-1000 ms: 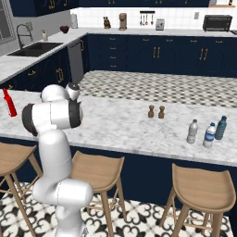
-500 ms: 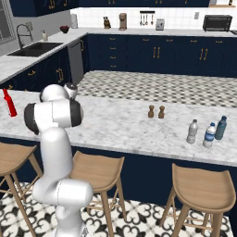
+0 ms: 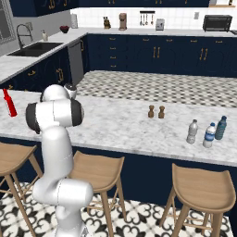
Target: Move the plastic bottles in the middle to the plastics group, and the glass bottles in the middle to the glass group.
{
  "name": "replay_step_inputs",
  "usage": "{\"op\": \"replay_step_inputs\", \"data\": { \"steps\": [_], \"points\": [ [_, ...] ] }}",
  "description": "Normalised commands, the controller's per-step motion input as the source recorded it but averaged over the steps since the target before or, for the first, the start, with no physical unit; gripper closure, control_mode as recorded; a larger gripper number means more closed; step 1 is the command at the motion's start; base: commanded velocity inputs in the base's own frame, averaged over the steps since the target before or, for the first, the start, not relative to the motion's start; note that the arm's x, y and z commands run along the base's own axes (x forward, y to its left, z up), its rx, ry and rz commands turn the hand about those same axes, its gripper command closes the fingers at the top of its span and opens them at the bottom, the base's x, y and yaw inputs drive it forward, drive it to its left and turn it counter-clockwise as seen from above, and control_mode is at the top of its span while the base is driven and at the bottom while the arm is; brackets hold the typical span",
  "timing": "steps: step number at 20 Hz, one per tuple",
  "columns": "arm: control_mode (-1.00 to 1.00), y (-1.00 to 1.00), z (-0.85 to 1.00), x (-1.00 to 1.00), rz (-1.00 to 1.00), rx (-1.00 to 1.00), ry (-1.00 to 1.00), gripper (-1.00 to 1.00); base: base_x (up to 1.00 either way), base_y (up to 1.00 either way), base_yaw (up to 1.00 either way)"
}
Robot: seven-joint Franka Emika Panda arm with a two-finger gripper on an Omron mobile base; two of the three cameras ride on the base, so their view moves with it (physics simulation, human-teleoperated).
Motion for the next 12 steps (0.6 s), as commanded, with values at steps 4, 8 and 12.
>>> {"op": "replay_step_inputs", "data": {
  "steps": [4,8,12],
  "points": [
    [-1.00,0.00,0.00,0.00,0.00,0.00,0.00,-1.00,0.00,0.00,0.00],
    [-1.00,0.00,0.05,0.00,0.00,0.00,-0.01,-1.00,0.00,0.00,0.00],
    [-1.00,-0.01,0.25,-0.01,0.00,0.00,-0.03,-1.00,0.00,0.00,0.00]
  ]
}}
